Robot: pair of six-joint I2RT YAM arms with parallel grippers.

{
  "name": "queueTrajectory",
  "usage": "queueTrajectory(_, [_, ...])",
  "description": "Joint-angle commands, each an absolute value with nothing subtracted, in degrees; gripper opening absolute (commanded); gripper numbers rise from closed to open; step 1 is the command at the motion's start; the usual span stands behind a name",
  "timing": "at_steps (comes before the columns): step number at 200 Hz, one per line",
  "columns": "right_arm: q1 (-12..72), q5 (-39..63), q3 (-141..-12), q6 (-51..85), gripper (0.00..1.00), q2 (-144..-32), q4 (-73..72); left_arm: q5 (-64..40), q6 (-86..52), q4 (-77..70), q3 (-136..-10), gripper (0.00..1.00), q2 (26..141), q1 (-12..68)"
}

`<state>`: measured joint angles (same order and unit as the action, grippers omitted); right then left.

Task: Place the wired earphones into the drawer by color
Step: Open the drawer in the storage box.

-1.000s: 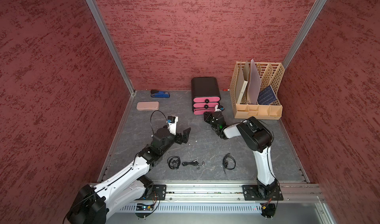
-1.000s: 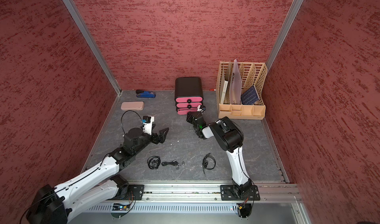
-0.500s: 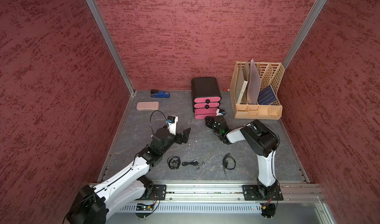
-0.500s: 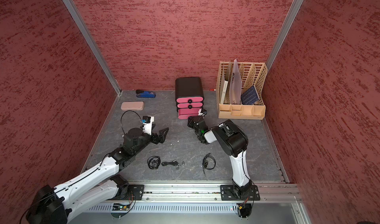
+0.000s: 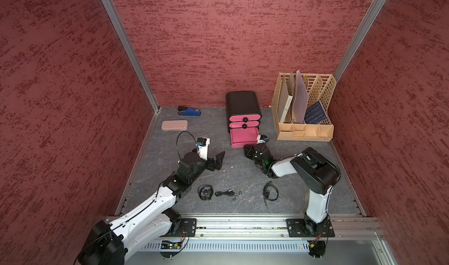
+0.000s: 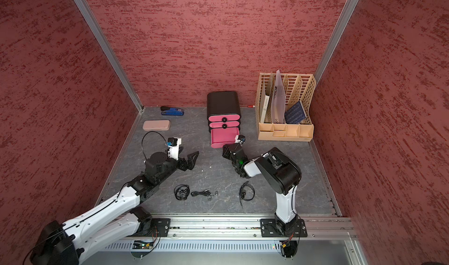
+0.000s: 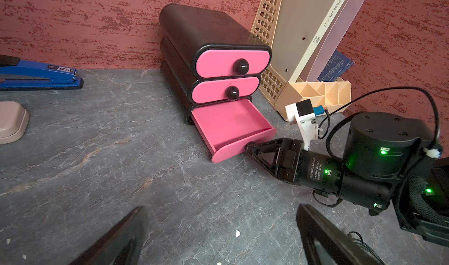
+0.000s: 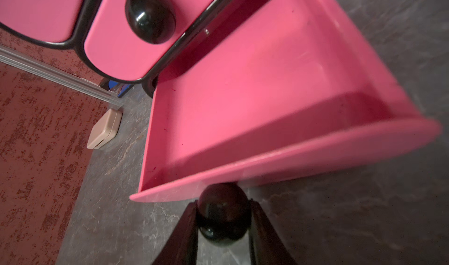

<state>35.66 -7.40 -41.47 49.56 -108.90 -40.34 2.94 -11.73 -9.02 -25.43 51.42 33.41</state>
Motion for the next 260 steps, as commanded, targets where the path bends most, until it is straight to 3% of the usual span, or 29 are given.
queueTrajectory(1, [36.54, -9.49, -40.21, 49.72, 0.28, -106.05, -41.4, 3.29, -11.16, -9.82, -24.78, 1.0, 50.75, 33.13])
queueTrajectory(128, [39.02, -11.43, -34.54, 50.74, 0.29, -101.94, -41.66, 3.43, -11.17, -10.11, -24.61, 1.0, 50.73, 33.13])
queueTrajectory(168, [39.03, -11.83, -34.8, 50.11, 0.47, -100.44, -39.56, 3.47, -11.16, -10.02, -24.54, 1.0, 50.85, 33.09])
queueTrajectory(226, [39.02, -12.06, -32.38, 47.42, 0.55, -92.99, -33.46, 3.78, -11.03, -9.62, -24.57, 1.0, 50.46, 33.13])
queueTrajectory(260, [38.94, -10.07, -33.64, 40.46, 0.65, -85.38, -22.94, 2.29, -10.9, -7.94, -25.3, 1.0, 49.51, 33.08])
